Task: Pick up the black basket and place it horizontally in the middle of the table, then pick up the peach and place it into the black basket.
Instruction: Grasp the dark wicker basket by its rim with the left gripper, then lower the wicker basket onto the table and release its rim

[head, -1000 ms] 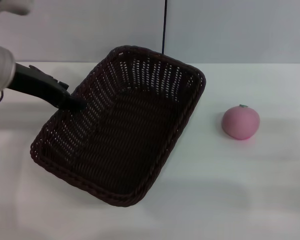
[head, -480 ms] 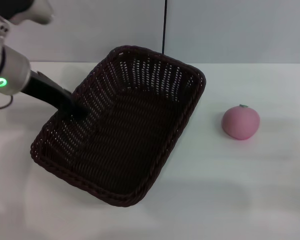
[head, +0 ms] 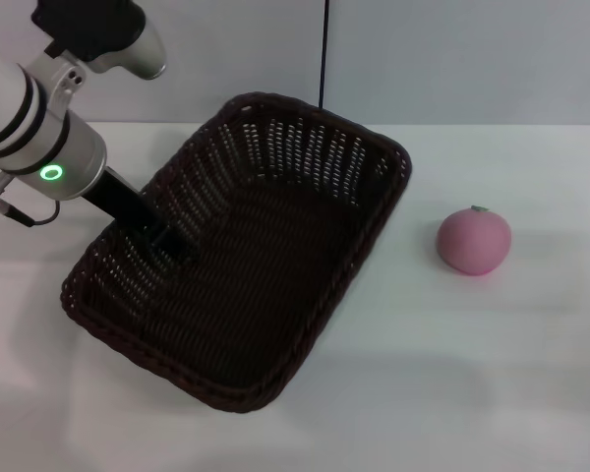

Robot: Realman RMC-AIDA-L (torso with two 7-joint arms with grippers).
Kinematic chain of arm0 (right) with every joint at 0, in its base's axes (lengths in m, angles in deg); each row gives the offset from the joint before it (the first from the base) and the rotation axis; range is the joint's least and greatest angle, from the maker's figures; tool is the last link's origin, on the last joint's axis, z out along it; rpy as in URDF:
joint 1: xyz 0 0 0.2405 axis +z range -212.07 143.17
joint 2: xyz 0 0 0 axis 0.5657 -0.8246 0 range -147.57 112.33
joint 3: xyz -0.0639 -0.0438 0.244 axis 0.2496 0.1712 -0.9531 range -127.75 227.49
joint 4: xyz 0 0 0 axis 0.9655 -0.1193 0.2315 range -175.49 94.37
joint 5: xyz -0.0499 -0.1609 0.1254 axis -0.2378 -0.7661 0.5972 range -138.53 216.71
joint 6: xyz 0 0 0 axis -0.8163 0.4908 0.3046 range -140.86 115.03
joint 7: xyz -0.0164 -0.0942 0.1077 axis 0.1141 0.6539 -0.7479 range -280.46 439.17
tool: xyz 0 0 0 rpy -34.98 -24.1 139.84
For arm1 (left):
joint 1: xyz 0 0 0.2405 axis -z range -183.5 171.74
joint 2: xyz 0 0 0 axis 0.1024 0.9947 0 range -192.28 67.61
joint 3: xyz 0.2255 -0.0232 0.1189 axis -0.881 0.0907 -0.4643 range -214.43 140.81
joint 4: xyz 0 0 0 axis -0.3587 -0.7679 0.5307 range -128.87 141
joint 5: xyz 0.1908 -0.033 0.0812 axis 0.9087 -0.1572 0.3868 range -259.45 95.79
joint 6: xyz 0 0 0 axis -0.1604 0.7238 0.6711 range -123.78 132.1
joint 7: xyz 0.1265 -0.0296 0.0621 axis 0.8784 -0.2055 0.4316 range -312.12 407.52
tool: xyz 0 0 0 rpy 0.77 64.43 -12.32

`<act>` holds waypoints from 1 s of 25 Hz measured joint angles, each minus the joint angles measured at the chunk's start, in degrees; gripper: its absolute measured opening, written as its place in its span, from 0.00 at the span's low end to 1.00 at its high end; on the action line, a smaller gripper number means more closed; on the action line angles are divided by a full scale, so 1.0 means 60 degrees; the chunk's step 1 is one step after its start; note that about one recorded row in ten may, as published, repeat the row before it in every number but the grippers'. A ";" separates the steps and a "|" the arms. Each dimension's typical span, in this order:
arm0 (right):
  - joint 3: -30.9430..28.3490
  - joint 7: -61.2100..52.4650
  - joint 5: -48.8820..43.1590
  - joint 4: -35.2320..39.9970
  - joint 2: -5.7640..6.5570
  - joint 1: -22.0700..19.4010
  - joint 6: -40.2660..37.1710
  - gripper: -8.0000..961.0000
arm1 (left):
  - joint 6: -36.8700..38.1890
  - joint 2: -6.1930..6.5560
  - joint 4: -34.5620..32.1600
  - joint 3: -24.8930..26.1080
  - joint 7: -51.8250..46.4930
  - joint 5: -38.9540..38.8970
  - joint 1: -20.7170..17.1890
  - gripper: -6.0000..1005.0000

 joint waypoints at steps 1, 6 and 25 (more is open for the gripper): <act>0.0000 0.0000 0.0001 0.0002 0.0000 0.0000 0.0040 0.62 | 0.0010 0.0000 -0.0033 -0.0049 0.0010 -0.0001 0.0012 0.60; -0.0002 0.0001 0.0007 0.0008 0.0009 0.0000 0.0168 0.61 | 0.0037 0.0000 -0.0111 -0.0332 0.0094 0.0001 0.0052 0.44; -0.0235 0.0085 0.0012 0.0067 0.0019 0.0013 0.0200 0.61 | 0.0327 -0.0001 -0.0791 -0.0815 0.3152 0.0798 0.0742 0.24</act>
